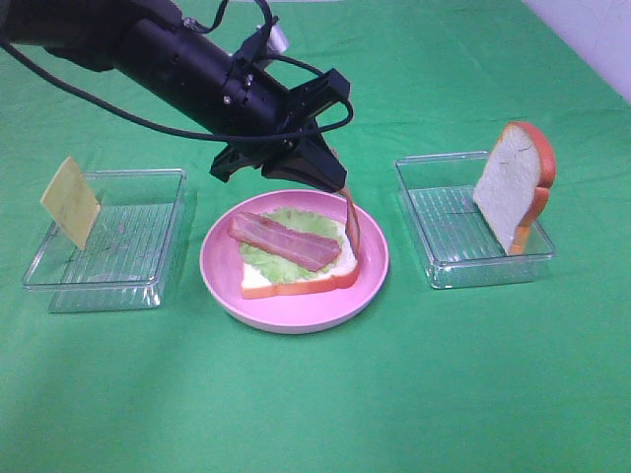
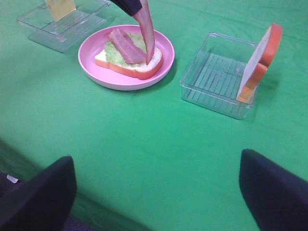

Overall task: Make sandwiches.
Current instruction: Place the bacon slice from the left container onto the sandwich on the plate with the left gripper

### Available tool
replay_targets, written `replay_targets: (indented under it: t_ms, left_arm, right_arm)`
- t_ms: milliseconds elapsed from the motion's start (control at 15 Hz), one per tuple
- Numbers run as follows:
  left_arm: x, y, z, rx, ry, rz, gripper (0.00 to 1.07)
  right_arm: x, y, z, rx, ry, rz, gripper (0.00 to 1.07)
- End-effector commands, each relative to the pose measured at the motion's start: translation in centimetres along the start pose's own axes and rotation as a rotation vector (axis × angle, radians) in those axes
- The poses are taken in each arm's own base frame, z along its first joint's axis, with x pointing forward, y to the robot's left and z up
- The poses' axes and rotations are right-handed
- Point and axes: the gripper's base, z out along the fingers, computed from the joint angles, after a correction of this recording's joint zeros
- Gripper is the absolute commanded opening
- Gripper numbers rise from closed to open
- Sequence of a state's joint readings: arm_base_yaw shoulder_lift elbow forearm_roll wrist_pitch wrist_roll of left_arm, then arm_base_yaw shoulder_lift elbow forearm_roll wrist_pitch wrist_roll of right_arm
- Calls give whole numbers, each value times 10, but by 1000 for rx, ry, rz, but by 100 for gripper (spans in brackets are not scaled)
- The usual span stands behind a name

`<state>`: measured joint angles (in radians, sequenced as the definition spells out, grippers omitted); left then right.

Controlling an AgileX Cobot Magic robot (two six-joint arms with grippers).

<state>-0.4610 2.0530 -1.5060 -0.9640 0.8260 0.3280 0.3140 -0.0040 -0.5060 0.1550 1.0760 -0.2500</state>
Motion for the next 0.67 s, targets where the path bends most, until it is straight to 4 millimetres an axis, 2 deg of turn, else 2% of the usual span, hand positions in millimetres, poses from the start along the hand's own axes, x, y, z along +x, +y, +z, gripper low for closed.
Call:
replay_targets:
  t_ms: [67,333,467,667]
  left_arm:
    - [-1,9,8,-7,9,46,0]
    - [0,21,8,-131,25,82,0]
    - [0,35,5,-293,30,34,0]
    - [0,46,1,-418,28,8,0]
  right_arm:
    - [2,1,-2,10,-25,-10,85]
    - [2,1,-2,10,-25,-10,85]
    - [2,1,-2,10,-25,-10,85]
    - [2,1,-2,10,-25,-10,85]
